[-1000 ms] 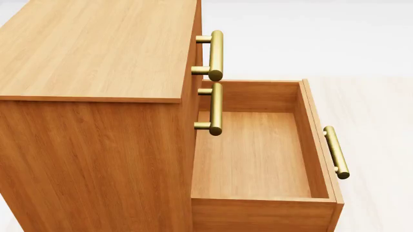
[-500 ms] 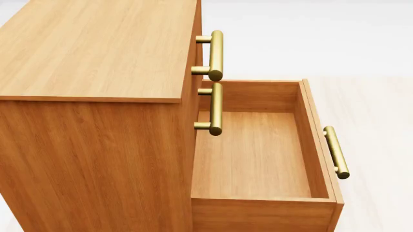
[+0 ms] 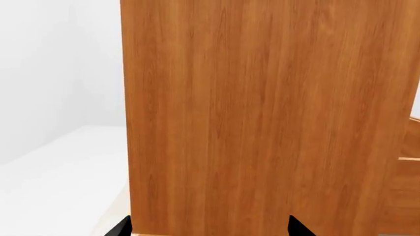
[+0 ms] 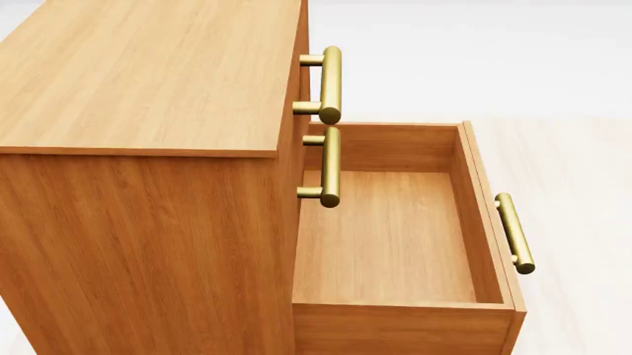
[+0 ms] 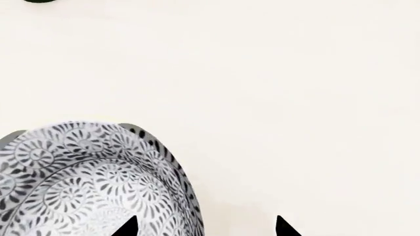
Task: Put the bowl in the bottom drawer of the cabinet and close it.
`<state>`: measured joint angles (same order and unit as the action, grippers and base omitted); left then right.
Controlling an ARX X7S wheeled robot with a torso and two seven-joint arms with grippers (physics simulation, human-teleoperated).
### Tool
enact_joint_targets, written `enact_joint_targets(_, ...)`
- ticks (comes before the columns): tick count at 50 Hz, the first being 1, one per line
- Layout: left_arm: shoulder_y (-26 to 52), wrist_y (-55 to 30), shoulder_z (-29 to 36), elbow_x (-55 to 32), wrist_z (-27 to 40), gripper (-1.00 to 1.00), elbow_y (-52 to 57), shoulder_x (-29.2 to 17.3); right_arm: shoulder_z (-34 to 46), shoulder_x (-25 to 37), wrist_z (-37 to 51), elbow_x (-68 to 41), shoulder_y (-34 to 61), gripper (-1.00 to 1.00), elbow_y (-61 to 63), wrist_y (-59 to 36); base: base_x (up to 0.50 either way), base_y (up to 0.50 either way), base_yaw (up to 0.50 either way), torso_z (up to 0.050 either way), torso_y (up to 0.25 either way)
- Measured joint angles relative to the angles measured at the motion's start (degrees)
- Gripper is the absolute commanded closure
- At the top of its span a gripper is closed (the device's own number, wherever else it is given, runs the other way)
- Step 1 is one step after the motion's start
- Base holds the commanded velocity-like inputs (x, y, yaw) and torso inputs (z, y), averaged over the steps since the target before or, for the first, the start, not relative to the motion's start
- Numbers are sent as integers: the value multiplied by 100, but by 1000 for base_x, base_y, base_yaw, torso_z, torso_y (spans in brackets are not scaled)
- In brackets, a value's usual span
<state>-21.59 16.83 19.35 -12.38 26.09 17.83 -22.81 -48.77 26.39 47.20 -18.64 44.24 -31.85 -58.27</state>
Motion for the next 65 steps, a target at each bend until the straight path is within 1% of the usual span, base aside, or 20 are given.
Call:
enact_joint_targets(4,4,-14,3,-5,9,-100,20,-8,9,21,-25,22,32,-100,-60,3,0,0,0,0,0)
enact_joint_targets(5,6,-3,5,-4,7,-100,6,-6,16,25,-36,32,36,100,-69,0,0,0,0,0,0)
enact_joint_targets(19,2,-115,12,-26,61,-100,151,-51,375,3,-480,52,-6,100,140,4,0,0,0,0,0)
enact_joint_targets(26,2,-62,22,-21,59,-100,103,-49,756,-51,-689,62,-95,100,459,113,0,0,0,0,0)
enact_joint_targets(41,6,-10,48,3,72,-100,57,-54,1677,-25,-750,347,-193,100,1396,287,0,0,0,0,0)
enact_joint_targets(53,14,-32,64,10,95,-100,91,-75,2406,74,-939,403,165,100,1915,150,0,0,0,0,0)
enact_joint_targets(65,13,-102,70,-2,128,-100,184,-114,2958,167,-1103,428,702,100,2044,59,0,0,0,0,0)
